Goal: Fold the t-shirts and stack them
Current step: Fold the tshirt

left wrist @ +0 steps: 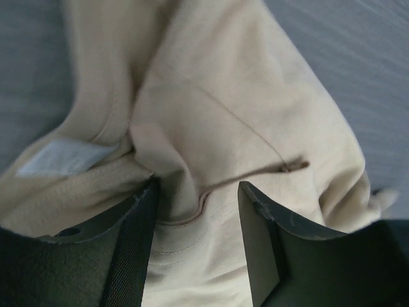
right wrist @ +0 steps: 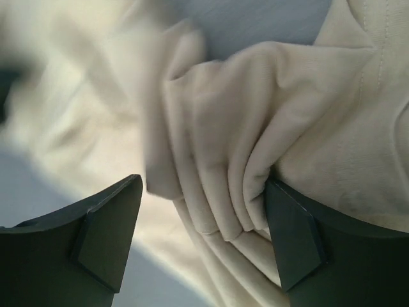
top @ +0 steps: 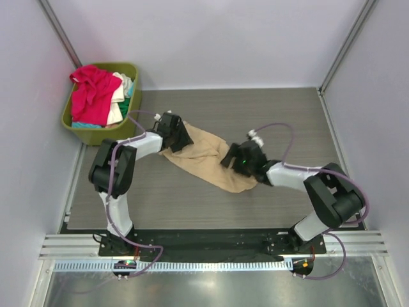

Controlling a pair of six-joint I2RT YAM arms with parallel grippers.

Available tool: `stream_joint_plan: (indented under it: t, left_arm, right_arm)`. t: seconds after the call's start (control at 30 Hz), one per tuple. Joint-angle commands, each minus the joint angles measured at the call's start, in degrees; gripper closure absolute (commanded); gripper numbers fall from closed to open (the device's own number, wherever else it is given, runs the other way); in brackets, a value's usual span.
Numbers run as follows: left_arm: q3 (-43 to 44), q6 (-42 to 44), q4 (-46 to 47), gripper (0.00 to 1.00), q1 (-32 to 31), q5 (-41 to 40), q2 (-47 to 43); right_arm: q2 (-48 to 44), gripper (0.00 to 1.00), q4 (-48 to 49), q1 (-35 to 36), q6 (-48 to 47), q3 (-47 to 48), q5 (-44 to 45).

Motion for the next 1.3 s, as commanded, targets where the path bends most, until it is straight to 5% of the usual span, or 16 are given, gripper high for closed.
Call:
stream_joint_plan:
  t: [0.0, 0.07, 0.13, 0.2, 0.33, 0.47, 0.63, 0.93, 1.27]
  left_arm:
    - [13.3, 1.3, -2.2, 0.45, -0.3, 0.1, 11.4]
    - [23.4, 5.2, -6.8, 0.47, -0.4, 4.2, 17.3]
    - [42.9, 10.9, -16.2, 0.48, -1.0, 9.0, 26.2]
    - [64.3, 14.5, -28.8, 0.47, -1.7, 10.6, 31.2]
    - [79.3, 17.0, -36.2, 0.39, -2.0, 10.8, 31.1]
    - [64.4, 15.8, -32.3, 0.30, -0.3, 6.8, 16.4]
    - [46.3, 15.0, -31.0, 0.28, 4.4, 5.9, -1.5]
    - [7.5, 13.9, -28.5, 0.25, 4.7, 6.0, -34.3]
    - [-5.7, 21.0, -37.7, 0.18, 4.7, -1.4, -54.7]
  right_arm:
    - [3.2, 0.18, 1.0, 16.5, 16.4, -5.5, -5.7]
    - [4.6, 0.19, 0.0, 28.7, 20.5, -1.3, -4.2]
    - [5.4, 0.17, -7.8, 36.4, 18.5, 8.2, 0.5]
    - [5.1, 0.17, -15.2, 38.7, 16.5, 15.8, 3.9]
    - [0.6, 0.13, -24.6, 38.7, 12.0, 22.0, 14.5]
    - [-2.9, 0.11, -31.0, 35.2, 6.4, 25.8, 22.2]
    - [0.9, 0.11, -30.8, 26.2, 1.5, 28.8, 18.9]
    - [23.3, 0.15, -30.2, 16.6, -4.0, 44.7, 14.9]
    - [45.6, 0.15, -39.2, 10.5, -4.0, 63.8, 9.0]
